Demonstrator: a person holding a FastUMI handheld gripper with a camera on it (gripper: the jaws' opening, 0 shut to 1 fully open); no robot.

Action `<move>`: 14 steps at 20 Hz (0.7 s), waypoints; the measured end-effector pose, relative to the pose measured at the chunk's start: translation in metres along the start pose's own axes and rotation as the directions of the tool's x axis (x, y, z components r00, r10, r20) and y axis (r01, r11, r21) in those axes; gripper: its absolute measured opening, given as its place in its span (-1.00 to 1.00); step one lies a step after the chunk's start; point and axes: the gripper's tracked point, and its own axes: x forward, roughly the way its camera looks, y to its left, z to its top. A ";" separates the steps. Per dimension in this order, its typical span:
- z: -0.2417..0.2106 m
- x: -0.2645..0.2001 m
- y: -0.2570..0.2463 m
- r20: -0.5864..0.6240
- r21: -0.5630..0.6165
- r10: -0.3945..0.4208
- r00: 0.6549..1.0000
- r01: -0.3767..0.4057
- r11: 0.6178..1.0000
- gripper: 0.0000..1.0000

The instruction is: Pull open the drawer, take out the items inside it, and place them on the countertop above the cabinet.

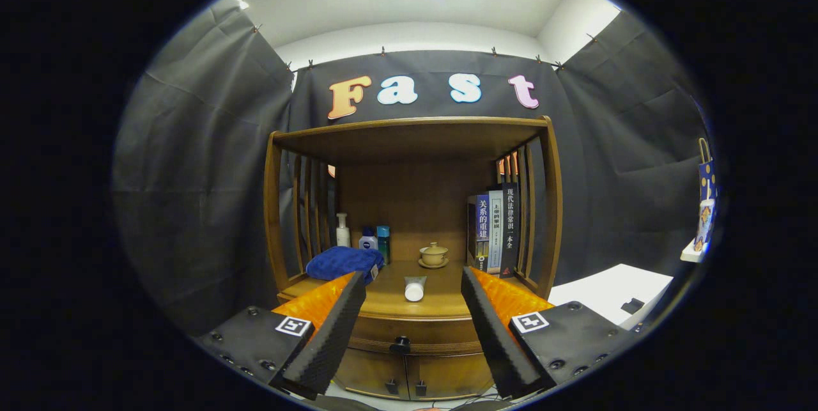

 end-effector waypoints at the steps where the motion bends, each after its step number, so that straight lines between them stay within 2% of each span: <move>1: 0.000 0.000 0.000 0.000 0.000 0.000 1.000 0.000 1.000 0.97; 14: 0.000 0.000 0.005 0.000 0.003 0.011 1.000 -0.011 1.000 0.97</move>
